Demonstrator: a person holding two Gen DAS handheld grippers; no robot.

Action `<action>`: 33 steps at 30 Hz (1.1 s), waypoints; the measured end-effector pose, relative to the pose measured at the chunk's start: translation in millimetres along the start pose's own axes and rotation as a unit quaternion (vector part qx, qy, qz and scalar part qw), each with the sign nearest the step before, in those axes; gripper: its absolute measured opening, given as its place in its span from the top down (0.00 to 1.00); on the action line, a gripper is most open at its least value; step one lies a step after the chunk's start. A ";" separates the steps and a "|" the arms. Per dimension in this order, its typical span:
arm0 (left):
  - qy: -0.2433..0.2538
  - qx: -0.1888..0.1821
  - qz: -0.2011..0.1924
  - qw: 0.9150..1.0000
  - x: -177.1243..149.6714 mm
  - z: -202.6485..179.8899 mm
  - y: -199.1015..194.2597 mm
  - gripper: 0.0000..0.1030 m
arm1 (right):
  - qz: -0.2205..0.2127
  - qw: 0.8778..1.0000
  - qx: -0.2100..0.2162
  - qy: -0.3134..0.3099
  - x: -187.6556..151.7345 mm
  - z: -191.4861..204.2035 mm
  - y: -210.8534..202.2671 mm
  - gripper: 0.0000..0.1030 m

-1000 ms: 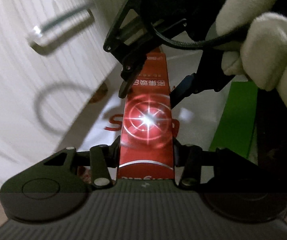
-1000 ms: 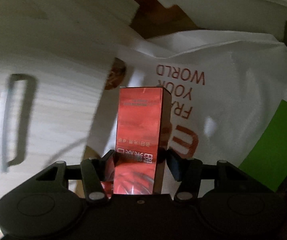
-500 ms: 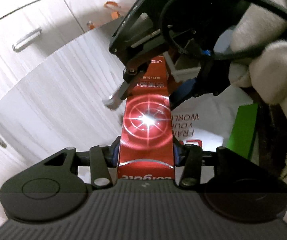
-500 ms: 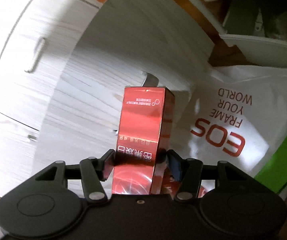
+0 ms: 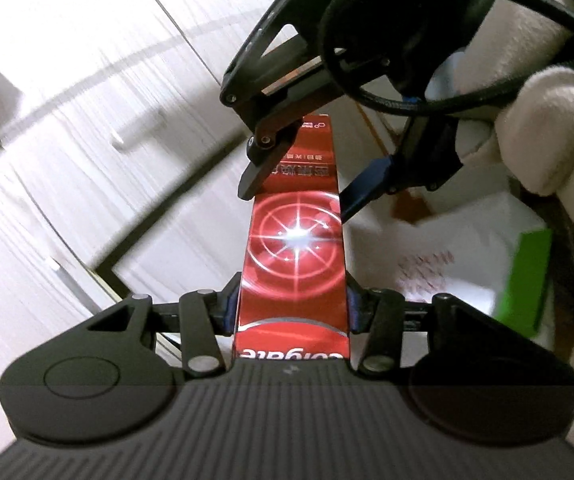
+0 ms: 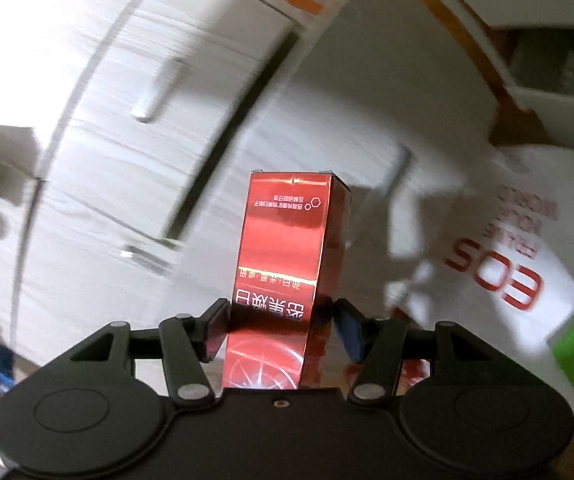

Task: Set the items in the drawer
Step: 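Lift the red Colgate box with the left tool toward the open drawer, then lower the red Colgate box into the drawer among the yarn balls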

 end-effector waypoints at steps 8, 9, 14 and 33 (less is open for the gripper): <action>0.057 0.058 -0.074 0.994 55.7 54.5 6.1 0.55 | -0.048 0.995 0.077 -0.041 44.2 80.5 -13.1 0.39; 0.059 0.060 -0.076 0.994 72.3 57.2 -8.2 0.55 | -0.053 0.994 0.084 -0.047 51.9 90.0 -11.2 0.39; 0.053 0.054 -0.078 0.994 86.0 79.8 21.4 0.55 | -0.074 0.991 0.091 -0.068 83.1 120.4 11.6 0.39; -0.203 -0.162 0.029 0.965 38.1 140.9 121.8 0.71 | -0.021 0.999 -0.024 -0.016 113.0 80.4 104.9 0.57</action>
Point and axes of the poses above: each gripper's, at about its wrist camera, not at the fingertips, and y roughly the way its jaws point, z to its left, x to its top, the point moved 7 cm from there along y, roughly the way its jaws point, and after that the axes turned 6 degrees about -z, right-handed, at the moved point
